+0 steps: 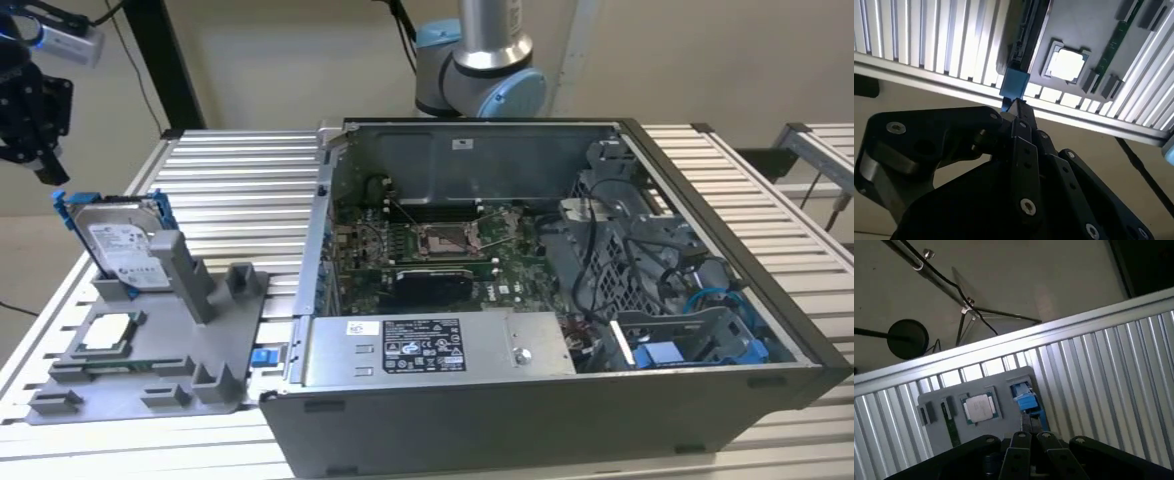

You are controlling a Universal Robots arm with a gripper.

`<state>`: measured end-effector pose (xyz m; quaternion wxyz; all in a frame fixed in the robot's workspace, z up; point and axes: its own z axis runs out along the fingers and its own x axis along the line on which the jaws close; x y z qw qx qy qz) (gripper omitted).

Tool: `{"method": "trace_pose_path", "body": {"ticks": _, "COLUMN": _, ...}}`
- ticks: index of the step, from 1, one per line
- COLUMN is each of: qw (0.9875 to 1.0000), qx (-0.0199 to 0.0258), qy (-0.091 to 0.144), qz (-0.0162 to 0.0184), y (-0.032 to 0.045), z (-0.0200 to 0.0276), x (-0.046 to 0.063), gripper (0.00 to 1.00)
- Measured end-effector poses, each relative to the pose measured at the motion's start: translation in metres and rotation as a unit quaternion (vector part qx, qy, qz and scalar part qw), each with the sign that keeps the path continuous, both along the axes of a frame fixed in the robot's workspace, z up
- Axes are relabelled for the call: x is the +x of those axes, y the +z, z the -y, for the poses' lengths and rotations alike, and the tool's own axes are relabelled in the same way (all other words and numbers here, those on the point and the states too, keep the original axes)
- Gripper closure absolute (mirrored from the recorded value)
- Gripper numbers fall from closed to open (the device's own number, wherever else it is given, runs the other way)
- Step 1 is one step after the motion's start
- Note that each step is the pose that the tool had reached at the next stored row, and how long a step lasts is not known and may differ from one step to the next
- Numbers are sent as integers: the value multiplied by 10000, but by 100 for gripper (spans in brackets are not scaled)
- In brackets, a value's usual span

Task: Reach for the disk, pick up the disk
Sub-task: 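Pick up the disk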

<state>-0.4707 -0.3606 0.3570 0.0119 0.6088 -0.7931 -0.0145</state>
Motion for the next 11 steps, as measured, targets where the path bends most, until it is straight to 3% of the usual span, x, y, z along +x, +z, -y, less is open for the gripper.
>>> {"method": "trace_pose_path", "body": {"ticks": 7, "qw": 9984, "qx": 0, "qy": 563, "qz": 7, "y": 0, "z": 0, "x": 0, "gripper": 100}}
{"method": "trace_pose_path", "body": {"ticks": 11, "qw": 9975, "qx": -4, "qy": 705, "qz": 63, "y": 0, "z": 0, "x": 0, "gripper": 100}}
